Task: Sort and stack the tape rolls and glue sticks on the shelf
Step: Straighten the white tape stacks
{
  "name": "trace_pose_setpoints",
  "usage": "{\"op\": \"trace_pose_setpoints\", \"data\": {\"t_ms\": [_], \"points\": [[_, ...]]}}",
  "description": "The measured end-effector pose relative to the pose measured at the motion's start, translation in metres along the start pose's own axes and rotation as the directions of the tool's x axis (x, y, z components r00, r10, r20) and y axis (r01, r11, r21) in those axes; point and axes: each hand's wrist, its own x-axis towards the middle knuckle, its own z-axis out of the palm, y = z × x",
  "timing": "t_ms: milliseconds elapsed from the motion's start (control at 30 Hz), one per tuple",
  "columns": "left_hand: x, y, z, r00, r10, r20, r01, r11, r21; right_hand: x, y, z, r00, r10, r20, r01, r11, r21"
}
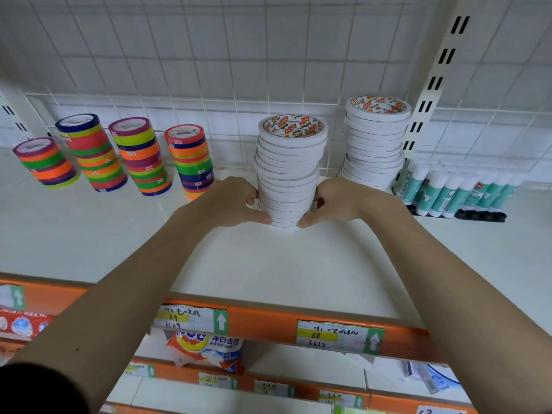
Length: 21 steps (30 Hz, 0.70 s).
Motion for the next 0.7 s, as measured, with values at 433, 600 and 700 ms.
{"op": "trace_pose_setpoints", "data": {"t_ms": [433, 600, 700], "points": [[-0.003, 0.004, 0.001, 1.000, 0.017, -0.007, -0.016, 0.997, 0.073, -0.008, -0.013, -0.005, 0.999, -0.033, 0.006, 0.034, 0.993, -0.117], [-0.004, 0.003, -0.001, 1.000, 0.002, 0.008, -0.002, 1.000, 0.010, -0.012, -0.015, -0.005, 0.999, -0.034, 0.009, 0.035, 0.990, -0.137], [-0.005, 0.009, -0.003, 1.000, 0.004, 0.020, -0.006, 0.994, 0.113, -0.012, -0.016, -0.004, 1.000, -0.022, -0.003, 0.021, 0.990, -0.138]]}}
